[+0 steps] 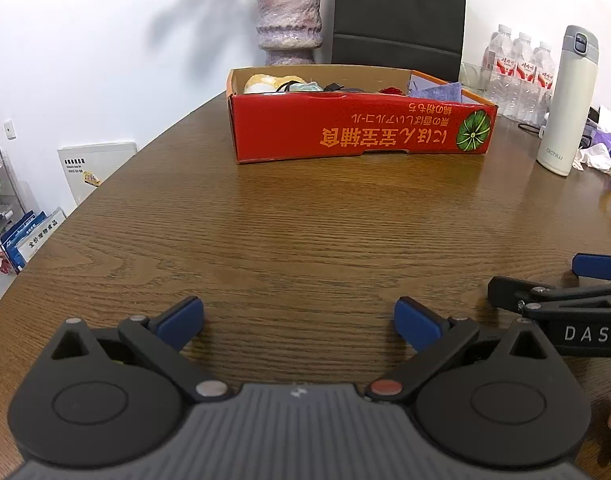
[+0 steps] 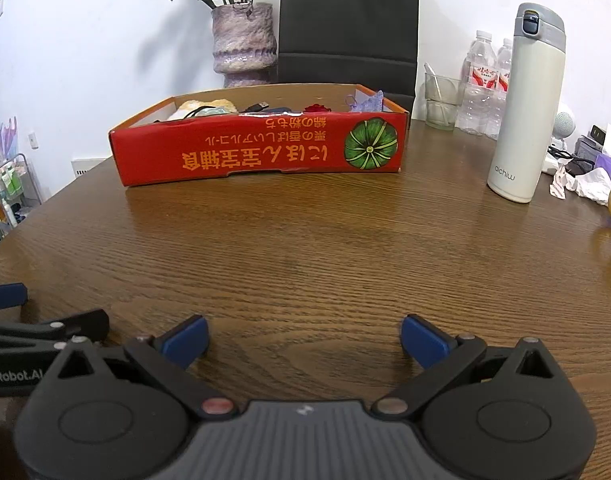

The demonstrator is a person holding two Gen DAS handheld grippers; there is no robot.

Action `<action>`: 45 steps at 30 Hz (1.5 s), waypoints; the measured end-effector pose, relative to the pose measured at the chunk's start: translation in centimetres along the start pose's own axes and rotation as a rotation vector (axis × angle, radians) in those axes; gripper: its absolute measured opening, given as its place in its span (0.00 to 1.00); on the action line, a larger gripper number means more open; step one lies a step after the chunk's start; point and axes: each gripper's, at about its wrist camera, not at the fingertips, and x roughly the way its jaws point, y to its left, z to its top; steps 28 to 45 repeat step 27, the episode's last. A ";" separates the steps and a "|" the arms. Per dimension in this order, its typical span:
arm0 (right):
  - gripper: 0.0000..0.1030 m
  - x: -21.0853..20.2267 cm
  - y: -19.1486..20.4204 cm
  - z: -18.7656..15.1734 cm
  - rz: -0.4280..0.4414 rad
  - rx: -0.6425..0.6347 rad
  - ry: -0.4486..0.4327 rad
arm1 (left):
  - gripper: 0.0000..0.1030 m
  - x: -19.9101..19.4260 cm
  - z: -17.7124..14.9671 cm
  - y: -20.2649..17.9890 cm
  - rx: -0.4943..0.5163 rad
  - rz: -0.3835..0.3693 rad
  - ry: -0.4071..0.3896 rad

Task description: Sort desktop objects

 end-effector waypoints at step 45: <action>1.00 0.1 0.1 0.0 0.002 0.000 -0.001 | 1.00 0.0 0.1 0.2 -0.007 0.000 -0.001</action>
